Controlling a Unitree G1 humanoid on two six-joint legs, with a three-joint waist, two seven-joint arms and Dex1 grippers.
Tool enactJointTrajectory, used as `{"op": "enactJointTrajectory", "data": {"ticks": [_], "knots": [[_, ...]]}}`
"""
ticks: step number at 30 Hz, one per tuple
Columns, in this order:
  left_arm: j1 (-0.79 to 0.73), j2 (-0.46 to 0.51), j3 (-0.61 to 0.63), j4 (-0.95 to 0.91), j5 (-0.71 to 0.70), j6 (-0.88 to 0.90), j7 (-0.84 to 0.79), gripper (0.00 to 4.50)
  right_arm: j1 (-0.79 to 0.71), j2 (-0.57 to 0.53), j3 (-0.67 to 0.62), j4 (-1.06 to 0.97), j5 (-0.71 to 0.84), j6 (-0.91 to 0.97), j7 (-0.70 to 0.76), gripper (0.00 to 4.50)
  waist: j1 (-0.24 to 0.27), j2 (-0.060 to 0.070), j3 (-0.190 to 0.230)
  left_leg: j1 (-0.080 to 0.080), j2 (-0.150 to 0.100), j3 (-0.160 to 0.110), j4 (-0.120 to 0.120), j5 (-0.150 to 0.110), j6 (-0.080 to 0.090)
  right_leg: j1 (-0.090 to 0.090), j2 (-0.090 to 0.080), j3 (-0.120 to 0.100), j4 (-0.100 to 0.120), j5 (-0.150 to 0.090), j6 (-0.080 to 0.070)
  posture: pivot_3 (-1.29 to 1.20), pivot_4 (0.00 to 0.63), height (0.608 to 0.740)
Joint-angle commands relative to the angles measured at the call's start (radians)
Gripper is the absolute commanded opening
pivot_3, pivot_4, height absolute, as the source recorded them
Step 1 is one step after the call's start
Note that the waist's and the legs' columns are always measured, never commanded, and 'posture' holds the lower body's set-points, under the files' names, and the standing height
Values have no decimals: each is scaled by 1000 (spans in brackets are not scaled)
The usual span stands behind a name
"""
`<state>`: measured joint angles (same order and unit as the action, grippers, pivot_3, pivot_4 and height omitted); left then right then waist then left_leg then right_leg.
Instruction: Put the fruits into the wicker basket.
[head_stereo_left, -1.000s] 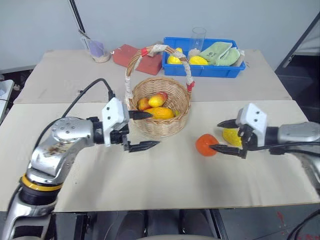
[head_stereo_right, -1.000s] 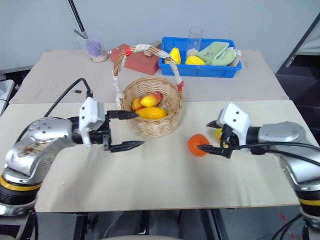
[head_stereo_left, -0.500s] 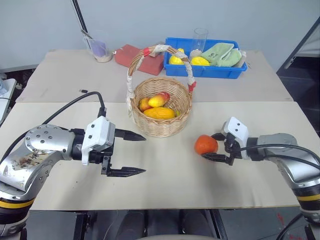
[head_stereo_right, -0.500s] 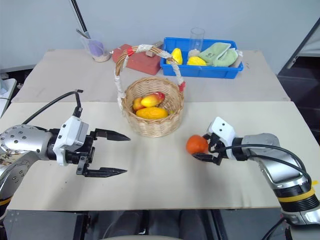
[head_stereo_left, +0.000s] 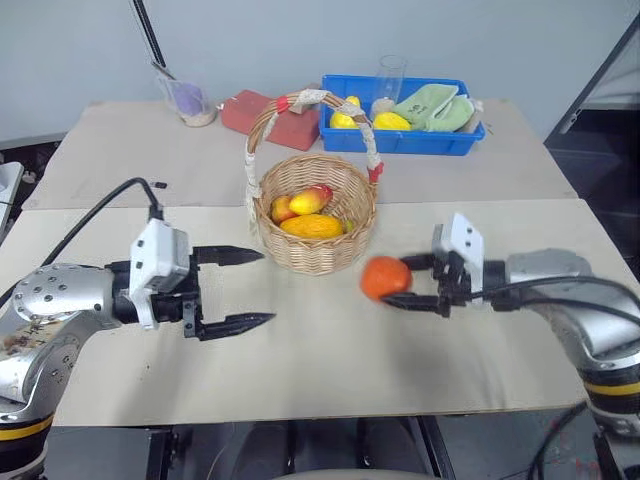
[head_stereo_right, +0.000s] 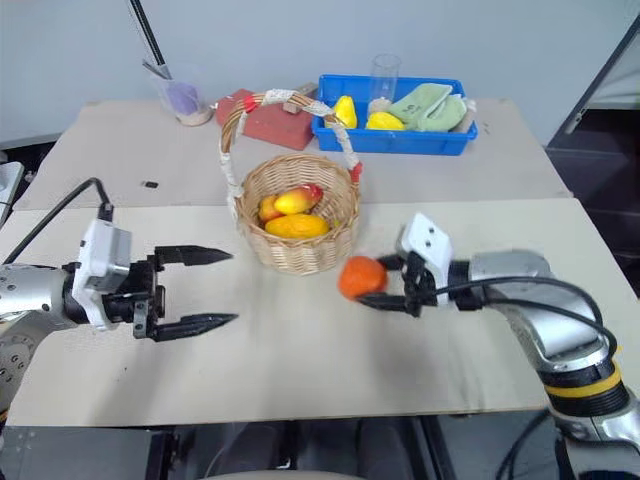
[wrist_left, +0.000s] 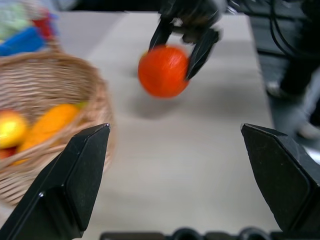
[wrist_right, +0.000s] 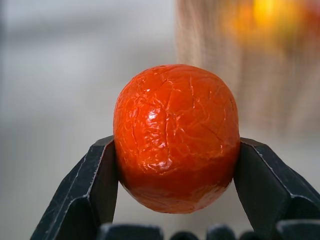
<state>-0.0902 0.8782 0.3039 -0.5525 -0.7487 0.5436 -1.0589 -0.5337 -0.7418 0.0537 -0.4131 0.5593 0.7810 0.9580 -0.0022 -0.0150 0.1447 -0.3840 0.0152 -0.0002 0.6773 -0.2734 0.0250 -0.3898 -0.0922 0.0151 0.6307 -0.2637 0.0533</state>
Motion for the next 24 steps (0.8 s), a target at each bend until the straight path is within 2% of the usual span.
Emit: {"op": "enactJointTrajectory", "data": {"ticks": [1, 5, 7, 10, 11, 12, 14, 19, 24], "knots": [[26, -6, 64, -28, -24, 0, 43, 4500, -101, 68, -13, 2, 8, 20, -89, 2976, 0, 0, 0, 0, 0, 0, 0, 0, 0, 0, 0, 0, 0, 0, 0, 0, 150, 740], [36, -20, 75, -42, -38, 5, 84, 4500, -217, 199, 48, 128, -76, -27, -194, 2976, 7, 0, 0, 0, -1, 0, 0, 0, 0, 0, -1, -1, 0, 0, 0, 0, 150, 740], [27, -26, 67, -54, -44, 7, 108, 4500, -261, 244, 103, 235, -192, -120, -252, 2976, 7, 0, 0, -1, -2, 1, 0, 0, -1, -1, -2, 0, 1, 0, 0, 0, 150, 740], [23, -27, 56, -69, -42, 6, 133, 4500, -289, 287, 111, 310, -256, -179, -295, 2976, 9, 0, 0, -1, -2, 1, -1, 1, -2, -2, -2, -1, 1, 0, 0, 0, 150, 740], [26, -26, 54, -72, -38, 3, 136, 4500, -291, 293, 110, 310, -259, -182, -293, 4012, 9, 0, 0, -2, -3, 1, -1, 1, -2, -3, -2, -1, 1, 0, 0, 0, 150, 740], [28, -26, 52, -74, -37, 2, 140, 4500, -290, 299, 110, 306, -261, -184, -292, 4342, 8, 0, 0, -3, -3, 1, -1, 1, -3, -5, -2, 0, 2, 0, -1, 0, 150, 740], [28, -25, 50, -75, -38, 1, 146, 4500, -274, 300, 104, 268, -245, -161, -279, 4472, 4, 0, 0, -4, -3, 1, -1, 2, -3, -7, -1, 0, 7, 1, -1, 0, 150, 740], [13, -25, 32, -78, -48, 3, 153, 4500, -199, 216, 45, 117, -137, -64, -185, 4472, 1, 0, 0, -6, -2, 1, -1, 2, -3, -11, 0, 0, 13, 1, -2, 0, 150, 740], [-24, 4, -8, -87, -65, 15, 117, 4500, -59, 15, -88, -4, -22, 26, -78, 4472, 11, 0, 0, -6, -2, 1, 0, 1, -3, -9, -1, 0, 11, 1, -2, 0, 150, 740]]}}
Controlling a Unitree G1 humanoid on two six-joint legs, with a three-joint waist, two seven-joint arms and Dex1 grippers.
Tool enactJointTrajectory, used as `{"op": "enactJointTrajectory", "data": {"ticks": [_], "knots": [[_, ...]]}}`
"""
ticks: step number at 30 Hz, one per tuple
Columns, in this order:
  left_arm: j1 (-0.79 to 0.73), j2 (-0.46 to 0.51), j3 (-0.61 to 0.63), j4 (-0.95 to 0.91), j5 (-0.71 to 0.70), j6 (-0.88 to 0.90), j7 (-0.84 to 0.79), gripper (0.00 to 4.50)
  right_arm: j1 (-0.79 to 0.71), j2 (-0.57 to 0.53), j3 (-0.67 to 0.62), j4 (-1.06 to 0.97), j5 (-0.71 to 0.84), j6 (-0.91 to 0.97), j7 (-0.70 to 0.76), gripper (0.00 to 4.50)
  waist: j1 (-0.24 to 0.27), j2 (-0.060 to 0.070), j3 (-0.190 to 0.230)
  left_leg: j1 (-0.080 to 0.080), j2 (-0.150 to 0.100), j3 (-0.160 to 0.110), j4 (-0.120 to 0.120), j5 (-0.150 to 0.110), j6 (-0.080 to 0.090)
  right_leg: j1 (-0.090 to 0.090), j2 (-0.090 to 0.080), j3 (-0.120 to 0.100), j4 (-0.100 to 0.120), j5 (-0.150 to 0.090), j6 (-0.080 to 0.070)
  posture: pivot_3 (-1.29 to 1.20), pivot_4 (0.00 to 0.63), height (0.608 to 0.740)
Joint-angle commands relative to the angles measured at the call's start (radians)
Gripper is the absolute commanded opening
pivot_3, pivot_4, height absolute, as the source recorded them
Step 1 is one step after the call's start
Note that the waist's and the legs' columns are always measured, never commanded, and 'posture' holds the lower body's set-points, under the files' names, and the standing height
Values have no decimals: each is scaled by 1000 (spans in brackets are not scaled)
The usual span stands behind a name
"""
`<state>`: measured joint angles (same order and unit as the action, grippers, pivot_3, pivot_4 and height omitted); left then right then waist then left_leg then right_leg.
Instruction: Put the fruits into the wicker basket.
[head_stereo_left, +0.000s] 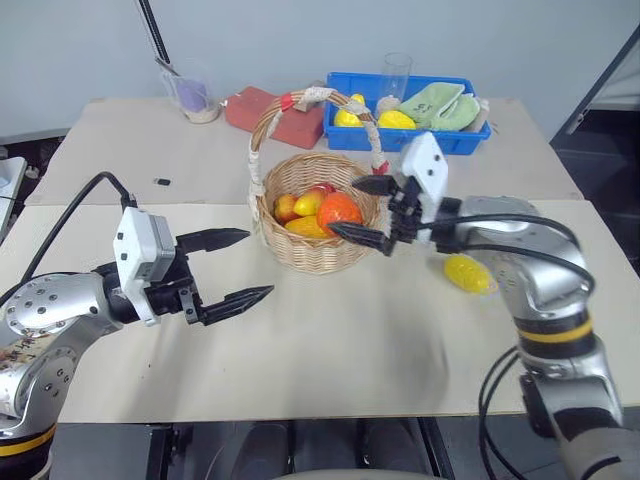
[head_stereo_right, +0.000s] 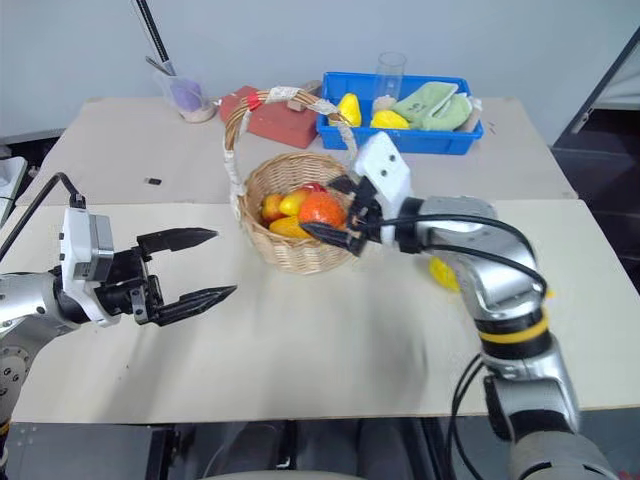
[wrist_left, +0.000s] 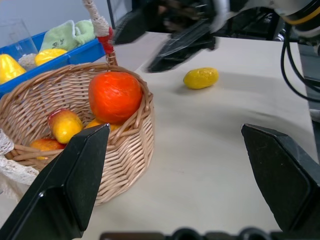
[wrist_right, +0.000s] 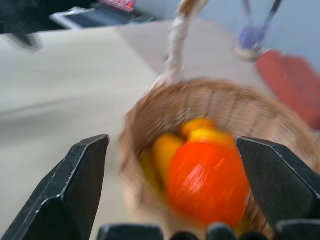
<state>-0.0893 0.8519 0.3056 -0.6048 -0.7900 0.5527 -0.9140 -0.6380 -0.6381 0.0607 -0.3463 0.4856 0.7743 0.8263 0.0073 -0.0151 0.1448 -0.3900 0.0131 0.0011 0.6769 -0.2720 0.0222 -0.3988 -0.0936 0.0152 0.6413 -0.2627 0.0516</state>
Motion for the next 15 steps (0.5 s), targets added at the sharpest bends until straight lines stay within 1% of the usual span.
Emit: {"op": "enactJointTrajectory", "data": {"ticks": [1, 4, 5, 7, 10, 13, 15], "knots": [[-31, 41, -22, -37, -17, 2, -46, 4500, 82, -137, -124, -71, 47, 33, 67, 4472, 2, 0, 0, 0, 0, 0, 0, 0, 0, 0, 0, 0, 0, 0, 0, 0, 150, 740], [-44, 71, -60, -44, -12, -5, -100, 4500, 193, -271, -162, -19, -20, 8, 75, 4472, 3, 0, 0, 2, 0, 0, 0, 0, 1, 3, 1, -1, -4, 0, 0, 0, 150, 740], [-48, 76, -70, -45, -10, -8, -109, 4500, 226, -303, -160, 2, -42, -1, 76, 4472, 2, 0, 0, 3, 0, 1, 0, 0, 1, 4, 1, 0, -10, 0, 0, 0, 150, 740], [-56, 77, -84, -43, -4, -15, -119, 4500, 268, -335, -154, 33, -71, -22, 74, 4472, -3, 0, 0, 4, 1, 2, -1, 0, 1, 6, 2, 0, -11, 0, 0, 0, 150, 740], [-65, 77, -108, -40, 10, -24, -136, 4500, 313, -338, -140, 95, -115, -55, 54, 4472, -10, 0, 0, 5, 2, 2, -1, -1, 1, 6, 3, 1, -11, -1, -1, 0, 150, 740], [-64, 70, -129, -43, 22, -32, -143, 4500, 330, -293, -107, 220, -183, -107, 1, 4472, -12, 0, 0, 6, 2, 2, -1, -1, 2, 7, 3, 1, -11, -1, -1, 0, 150, 740], [-65, 64, -138, -43, 31, -36, -141, 4500, 326, -276, -92, 264, -207, -130, -7, 4472, -12, 0, 0, 5, 1, 2, -1, -1, 2, 7, 3, 1, -11, -1, -1, 0, 150, 740]]}}
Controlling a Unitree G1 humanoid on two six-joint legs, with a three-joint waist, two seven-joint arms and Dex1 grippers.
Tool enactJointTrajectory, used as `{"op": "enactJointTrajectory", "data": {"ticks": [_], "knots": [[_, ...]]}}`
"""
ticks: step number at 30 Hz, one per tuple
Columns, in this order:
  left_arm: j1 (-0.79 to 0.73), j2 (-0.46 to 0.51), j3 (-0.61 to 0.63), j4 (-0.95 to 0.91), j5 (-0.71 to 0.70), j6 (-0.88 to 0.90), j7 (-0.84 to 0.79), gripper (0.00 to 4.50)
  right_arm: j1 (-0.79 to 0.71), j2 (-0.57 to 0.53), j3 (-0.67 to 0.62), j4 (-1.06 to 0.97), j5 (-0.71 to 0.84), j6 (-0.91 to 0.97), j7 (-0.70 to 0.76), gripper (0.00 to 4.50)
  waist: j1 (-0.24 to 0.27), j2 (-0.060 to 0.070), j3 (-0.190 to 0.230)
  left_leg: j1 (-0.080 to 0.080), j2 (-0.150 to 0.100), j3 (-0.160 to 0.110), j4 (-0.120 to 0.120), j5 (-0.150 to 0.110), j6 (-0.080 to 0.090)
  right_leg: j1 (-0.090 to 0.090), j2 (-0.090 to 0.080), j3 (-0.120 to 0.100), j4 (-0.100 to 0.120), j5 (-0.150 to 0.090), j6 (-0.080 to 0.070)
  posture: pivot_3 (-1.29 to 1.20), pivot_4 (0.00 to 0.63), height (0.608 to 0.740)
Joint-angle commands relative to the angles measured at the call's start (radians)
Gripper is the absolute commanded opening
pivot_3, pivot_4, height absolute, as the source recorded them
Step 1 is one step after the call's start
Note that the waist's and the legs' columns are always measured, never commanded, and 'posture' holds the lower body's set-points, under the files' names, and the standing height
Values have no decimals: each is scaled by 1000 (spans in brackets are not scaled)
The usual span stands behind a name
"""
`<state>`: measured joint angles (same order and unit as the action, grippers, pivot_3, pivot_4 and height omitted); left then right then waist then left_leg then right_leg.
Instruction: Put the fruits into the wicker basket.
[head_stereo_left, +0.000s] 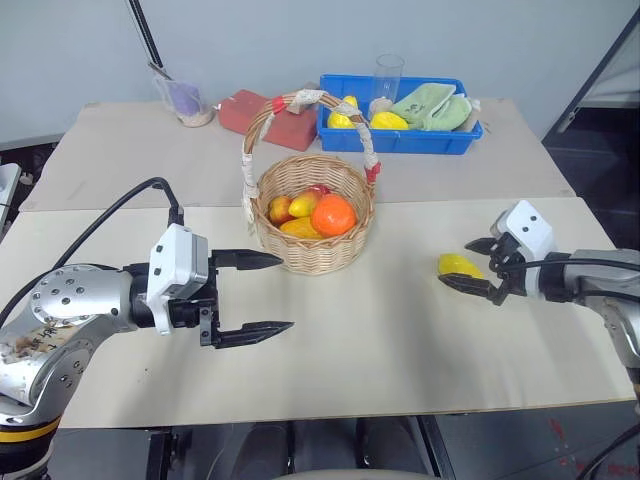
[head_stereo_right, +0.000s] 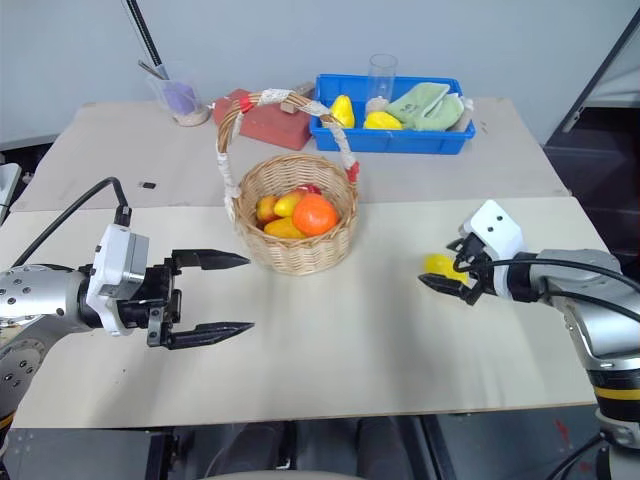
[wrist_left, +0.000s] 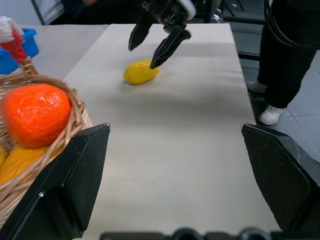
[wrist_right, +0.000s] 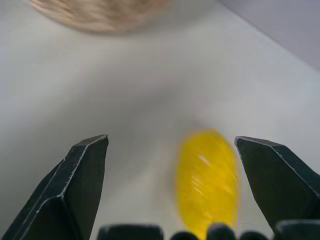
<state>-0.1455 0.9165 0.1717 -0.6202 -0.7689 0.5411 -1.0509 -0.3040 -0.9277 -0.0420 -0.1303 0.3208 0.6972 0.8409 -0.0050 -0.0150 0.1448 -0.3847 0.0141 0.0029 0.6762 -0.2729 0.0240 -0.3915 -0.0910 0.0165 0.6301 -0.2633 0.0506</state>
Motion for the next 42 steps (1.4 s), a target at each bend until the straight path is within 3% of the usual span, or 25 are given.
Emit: {"op": "enactJointTrajectory", "data": {"ticks": [1, 5, 8, 13, 15, 21, 26, 32, 38, 40, 42], "knots": [[-9, -2, -9, -28, 16, -28, -5, 4500, -12, 22, 17, 70, -55, -67, -23, 4472, 0, 0, 0, 0, 0, 0, 0, 0, 0, 0, 0, 0, 0, 0, 0, 0, 150, 740], [-14, -16, -21, -29, 31, -43, 0, 4500, -26, 48, 44, 156, -101, -125, -24, 4472, 4, 0, 0, 0, 0, 0, 0, 0, 0, 0, 0, 0, 0, 0, 0, 0, 150, 740], [-13, -28, -19, -36, 18, -40, 4, 4500, -29, 53, 46, 172, -113, -145, -13, 3668, 5, 0, 0, 0, 0, 0, 0, 0, 0, 0, 0, 0, 0, 0, 0, 0, 150, 740], [-2, -41, -4, -31, 15, -38, 18, 4500, -33, 57, 35, 173, -114, -158, -6, 1910, 5, 0, 0, 0, 0, 0, 0, 0, 0, 0, 0, 0, 0, 0, 0, 0, 150, 740], [6, -49, 2, -23, 19, -45, 25, 4500, -28, 48, 34, 147, -100, -147, 18, 1572, 5, 0, 0, 0, 0, 0, 0, 0, 0, 0, 0, 0, 0, 0, 0, 0, 150, 740], [61, -74, 80, -7, -6, -31, 74, 4500, -49, 14, 30, -105, 43, -25, 155, 1562, 4, 0, 0, 0, 1, -1, 0, 0, 0, 0, 0, 0, 0, 0, 0, 0, 150, 740], [115, -124, 171, -24, -58, -10, 164, 4500, -263, 160, 86, -257, 167, 114, 94, 1562, -8, 1, 0, 1, 2, -2, 0, 0, 0, 0, 0, 0, 1, 0, 0, 0, 150, 740], [162, -138, 211, -36, -53, -29, 206, 4500, -513, 409, 187, -136, 110, 122, -47, 1561, 1, 1, 0, 0, 1, -4, -1, 0, 0, -1, -1, -2, 2, 0, 0, 0, 150, 740], [134, -152, 229, -49, -99, -20, 261, 4500, -662, 563, 268, 148, -62, -63, -157, 1561, 9, 1, 0, -3, -2, -3, 0, 2, -3, -3, -4, -1, 2, 1, 1, 0, 150, 740], [124, -155, 229, -51, -111, -18, 278, 4500, -677, 585, 263, 193, -82, -93, -168, 2582, 8, 1, 0, -3, -2, -3, 0, 2, -4, -4, -3, -2, 3, 1, 0, 0, 150, 740], [117, -154, 223, -49, -112, -22, 286, 4500, -682, 598, 258, 214, -97, -114, -171, 3297, 6, 1, 0, -3, -2, -3, -1, 2, -4, -5, -3, -2, 6, 1, 0, 0, 150, 740]]}}
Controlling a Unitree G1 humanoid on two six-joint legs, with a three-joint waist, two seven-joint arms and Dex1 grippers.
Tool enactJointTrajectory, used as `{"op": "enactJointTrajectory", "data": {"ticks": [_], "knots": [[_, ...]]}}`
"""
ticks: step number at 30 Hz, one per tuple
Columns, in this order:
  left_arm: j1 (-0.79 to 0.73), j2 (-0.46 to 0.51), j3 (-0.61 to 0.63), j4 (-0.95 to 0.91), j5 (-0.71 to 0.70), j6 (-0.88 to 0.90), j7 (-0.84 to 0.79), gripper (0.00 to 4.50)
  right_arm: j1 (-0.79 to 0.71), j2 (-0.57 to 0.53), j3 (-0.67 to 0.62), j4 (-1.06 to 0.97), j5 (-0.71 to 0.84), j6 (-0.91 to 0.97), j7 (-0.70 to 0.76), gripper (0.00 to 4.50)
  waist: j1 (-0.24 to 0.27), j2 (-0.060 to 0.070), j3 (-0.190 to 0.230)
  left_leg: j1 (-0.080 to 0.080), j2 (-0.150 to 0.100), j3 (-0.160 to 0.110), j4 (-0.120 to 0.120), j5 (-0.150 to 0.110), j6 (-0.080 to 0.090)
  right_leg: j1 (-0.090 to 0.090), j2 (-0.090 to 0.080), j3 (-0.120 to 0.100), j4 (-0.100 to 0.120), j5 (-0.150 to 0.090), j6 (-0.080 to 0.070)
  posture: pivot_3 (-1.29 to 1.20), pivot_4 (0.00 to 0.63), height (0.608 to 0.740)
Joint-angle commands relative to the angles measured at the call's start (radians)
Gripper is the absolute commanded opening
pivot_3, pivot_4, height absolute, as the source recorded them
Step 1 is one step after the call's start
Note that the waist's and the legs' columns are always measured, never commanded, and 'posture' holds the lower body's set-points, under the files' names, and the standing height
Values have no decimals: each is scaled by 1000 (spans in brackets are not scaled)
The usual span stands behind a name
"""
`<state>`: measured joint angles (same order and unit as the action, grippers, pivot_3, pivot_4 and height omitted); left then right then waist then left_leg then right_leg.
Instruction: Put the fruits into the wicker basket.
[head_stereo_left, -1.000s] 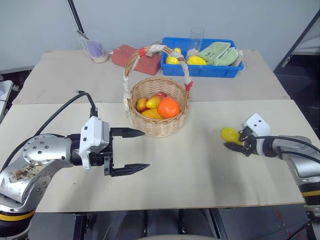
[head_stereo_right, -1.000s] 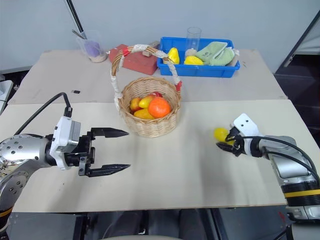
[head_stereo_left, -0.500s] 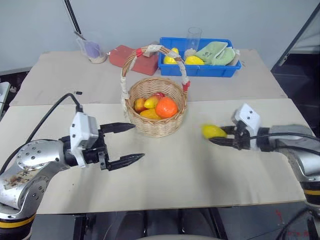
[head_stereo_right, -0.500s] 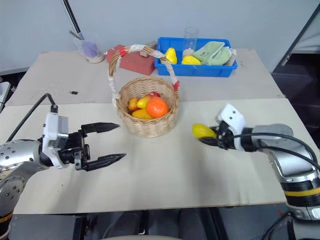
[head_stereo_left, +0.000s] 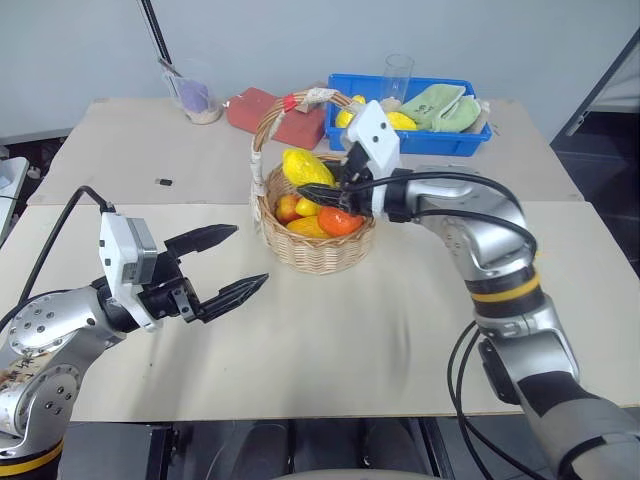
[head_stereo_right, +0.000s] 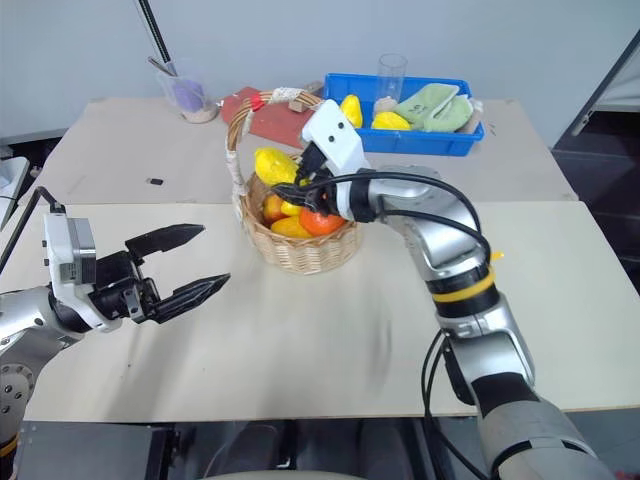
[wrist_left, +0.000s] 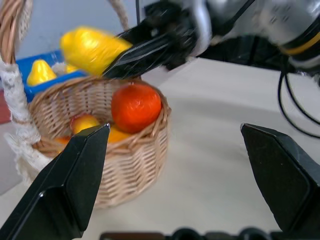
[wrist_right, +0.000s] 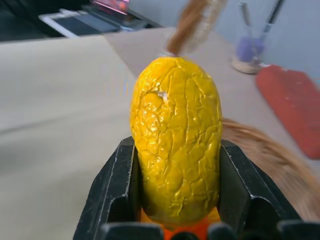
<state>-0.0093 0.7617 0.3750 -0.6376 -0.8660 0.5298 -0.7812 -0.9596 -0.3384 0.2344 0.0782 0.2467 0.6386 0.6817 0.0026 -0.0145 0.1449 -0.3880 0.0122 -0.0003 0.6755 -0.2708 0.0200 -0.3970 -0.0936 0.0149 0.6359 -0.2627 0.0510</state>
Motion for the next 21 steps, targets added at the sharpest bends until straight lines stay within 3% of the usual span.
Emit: {"op": "enactJointTrajectory", "data": {"ticks": [1, 3, 4, 8, 16, 18, 21], "knots": [[-22, 1, 16, -32, -14, -12, 21, 4500, -25, 13, -19, 3, -26, -58, -11, 3599, -4, 0, 0, 0, 0, 0, 0, 0, 0, -2, 0, 0, 7, 0, 0, 0, 150, 740], [-27, 0, 11, -32, -12, -14, 26, 4500, -18, 14, -23, -16, -27, -57, -8, 4317, -10, 0, 0, -2, 0, 1, 0, 0, 0, -5, 0, 1, 10, 0, 0, 0, 150, 740], [-31, -1, 6, -30, -10, -15, 28, 4500, -7, 6, -29, -47, -17, -44, 3, 4455, -13, 0, 0, -2, 0, 1, 0, 0, -1, -6, 1, 1, 11, 0, -1, 0, 150, 740], [-40, -2, -4, -25, -5, -18, 29, 4500, 33, -32, -55, -161, 37, 12, 61, 4455, -17, 0, 0, -2, 1, 1, 0, 0, 0, -6, 2, 1, 11, 0, -1, 0, 150, 740], [-59, 13, -25, 2, 35, -28, 7, 4500, 233, -250, -185, -456, 239, 156, 209, 4455, -13, 0, 0, -2, 1, 0, 0, 0, 1, -4, 1, 1, 7, 0, -1, 0, 150, 740], [-63, 13, -35, 5, 47, -32, -2, 4500, 291, -280, -243, -461, 239, 141, 182, 4455, -12, 0, 0, -2, 1, 0, 0, 0, 1, -4, 2, 1, 6, 0, -1, 0, 150, 740], [-75, 13, -54, 2, 57, -32, -15, 4500, 307, -235, -301, -395, 203, 102, 58, 4455, -15, 0, 0, -1, 1, 1, 0, 0, 1, -4, 2, 2, 5, 0, -1, 0, 150, 740]]}}
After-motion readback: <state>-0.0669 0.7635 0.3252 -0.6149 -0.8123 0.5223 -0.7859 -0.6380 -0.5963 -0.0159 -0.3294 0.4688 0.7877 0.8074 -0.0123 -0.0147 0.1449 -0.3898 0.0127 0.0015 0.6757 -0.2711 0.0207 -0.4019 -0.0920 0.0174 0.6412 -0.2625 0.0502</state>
